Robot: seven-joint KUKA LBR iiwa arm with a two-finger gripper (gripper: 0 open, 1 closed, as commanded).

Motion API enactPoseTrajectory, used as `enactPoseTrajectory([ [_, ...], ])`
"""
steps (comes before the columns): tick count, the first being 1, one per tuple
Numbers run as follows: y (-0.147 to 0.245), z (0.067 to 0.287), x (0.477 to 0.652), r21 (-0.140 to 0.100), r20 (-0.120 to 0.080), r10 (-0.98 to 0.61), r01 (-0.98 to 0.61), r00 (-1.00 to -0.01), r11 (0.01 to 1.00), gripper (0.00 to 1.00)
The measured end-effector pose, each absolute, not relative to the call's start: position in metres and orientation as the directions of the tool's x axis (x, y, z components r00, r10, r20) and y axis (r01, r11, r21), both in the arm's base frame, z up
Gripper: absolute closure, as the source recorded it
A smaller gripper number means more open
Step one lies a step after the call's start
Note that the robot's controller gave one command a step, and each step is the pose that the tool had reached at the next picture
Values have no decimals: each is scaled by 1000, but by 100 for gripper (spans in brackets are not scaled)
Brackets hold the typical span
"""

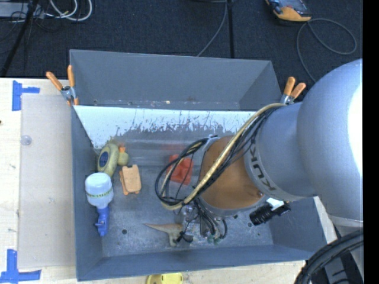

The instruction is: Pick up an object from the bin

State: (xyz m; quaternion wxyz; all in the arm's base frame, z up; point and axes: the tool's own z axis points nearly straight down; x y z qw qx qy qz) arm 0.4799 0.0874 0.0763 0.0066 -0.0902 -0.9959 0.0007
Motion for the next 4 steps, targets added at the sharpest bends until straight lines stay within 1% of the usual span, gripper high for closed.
enactPoseTrajectory([
  [1,87,94,479,-3,15,179,179,-984,984,100],
  [2,87,108,481,-1,10,178,178,-984,984,100],
  [3,87,118,481,-1,10,178,178,-984,984,100],
  [4,87,123,481,-1,10,178,178,-984,984,100],
])
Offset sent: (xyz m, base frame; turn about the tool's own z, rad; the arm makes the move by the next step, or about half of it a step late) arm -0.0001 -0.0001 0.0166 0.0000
